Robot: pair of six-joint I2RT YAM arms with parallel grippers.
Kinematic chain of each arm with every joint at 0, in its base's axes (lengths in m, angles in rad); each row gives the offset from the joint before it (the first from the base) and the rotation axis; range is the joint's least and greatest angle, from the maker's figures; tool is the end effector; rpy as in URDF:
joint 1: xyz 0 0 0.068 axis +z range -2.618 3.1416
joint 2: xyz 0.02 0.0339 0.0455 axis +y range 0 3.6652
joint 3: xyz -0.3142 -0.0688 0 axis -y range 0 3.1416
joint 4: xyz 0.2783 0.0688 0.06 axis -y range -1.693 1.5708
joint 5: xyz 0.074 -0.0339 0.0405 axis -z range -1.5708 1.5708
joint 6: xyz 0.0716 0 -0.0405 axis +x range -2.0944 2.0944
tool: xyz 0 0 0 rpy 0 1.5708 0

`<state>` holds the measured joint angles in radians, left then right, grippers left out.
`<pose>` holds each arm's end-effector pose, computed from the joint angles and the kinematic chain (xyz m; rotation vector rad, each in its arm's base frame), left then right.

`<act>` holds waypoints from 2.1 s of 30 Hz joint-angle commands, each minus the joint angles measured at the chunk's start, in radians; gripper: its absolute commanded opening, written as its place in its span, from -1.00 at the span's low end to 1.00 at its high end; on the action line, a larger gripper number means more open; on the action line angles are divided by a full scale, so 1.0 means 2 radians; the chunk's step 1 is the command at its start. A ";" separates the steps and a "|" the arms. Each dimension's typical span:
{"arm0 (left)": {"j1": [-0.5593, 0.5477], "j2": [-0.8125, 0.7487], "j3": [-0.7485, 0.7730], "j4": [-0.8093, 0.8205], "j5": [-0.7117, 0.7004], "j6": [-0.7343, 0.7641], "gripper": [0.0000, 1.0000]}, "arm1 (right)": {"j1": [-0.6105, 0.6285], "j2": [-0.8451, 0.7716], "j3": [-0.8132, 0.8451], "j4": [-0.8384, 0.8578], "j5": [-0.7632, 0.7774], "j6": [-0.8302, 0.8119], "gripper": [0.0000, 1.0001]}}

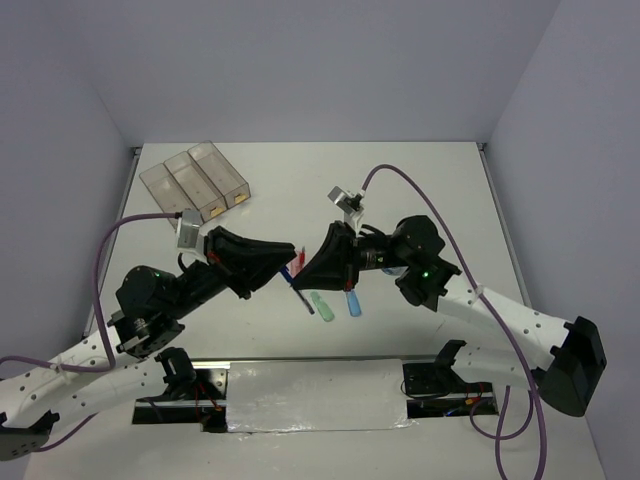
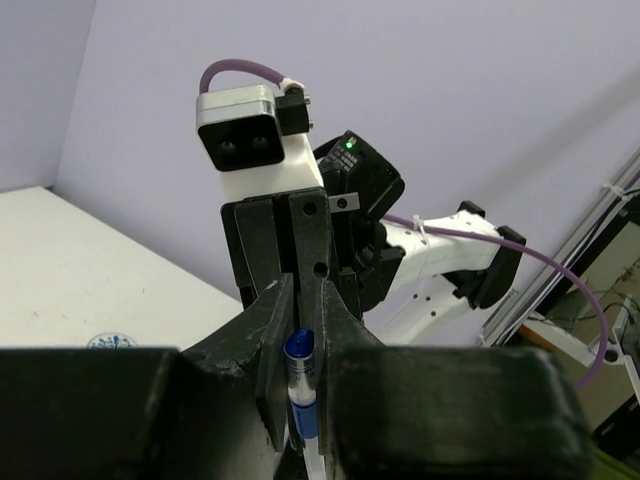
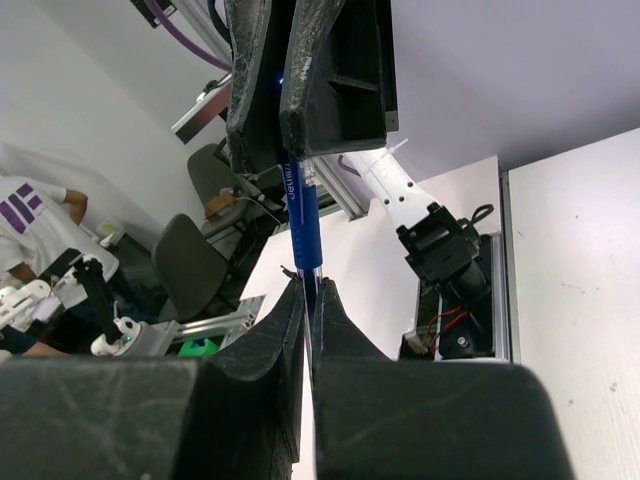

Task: Sort the stationery into containers
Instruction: Close the pen cap on the pen, then place the pen in the storage box.

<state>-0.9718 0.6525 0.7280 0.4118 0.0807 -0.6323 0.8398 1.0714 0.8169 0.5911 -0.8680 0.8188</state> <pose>0.0921 -0.1451 0.4532 0.2831 1.1732 -1.4720 0.1379 0.2356 0.4171 -0.9157 1.3702 1.8659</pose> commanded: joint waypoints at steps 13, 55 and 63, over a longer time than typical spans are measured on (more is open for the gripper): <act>-0.008 0.030 -0.053 0.024 0.045 -0.015 -1.00 | -0.007 0.033 0.158 0.006 0.063 -0.013 -1.00; -0.013 -0.013 0.293 -0.710 -0.536 -0.059 0.99 | -0.017 0.298 0.319 -0.305 0.251 -0.328 -1.00; -0.012 -0.110 0.158 -0.615 -0.491 0.023 0.99 | -0.036 0.635 0.774 -0.421 0.287 -0.402 -1.00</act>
<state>-0.9936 0.4915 1.0904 -0.8890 -0.9085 -0.6563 0.7879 2.2147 2.2040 -0.1249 -0.3614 0.1307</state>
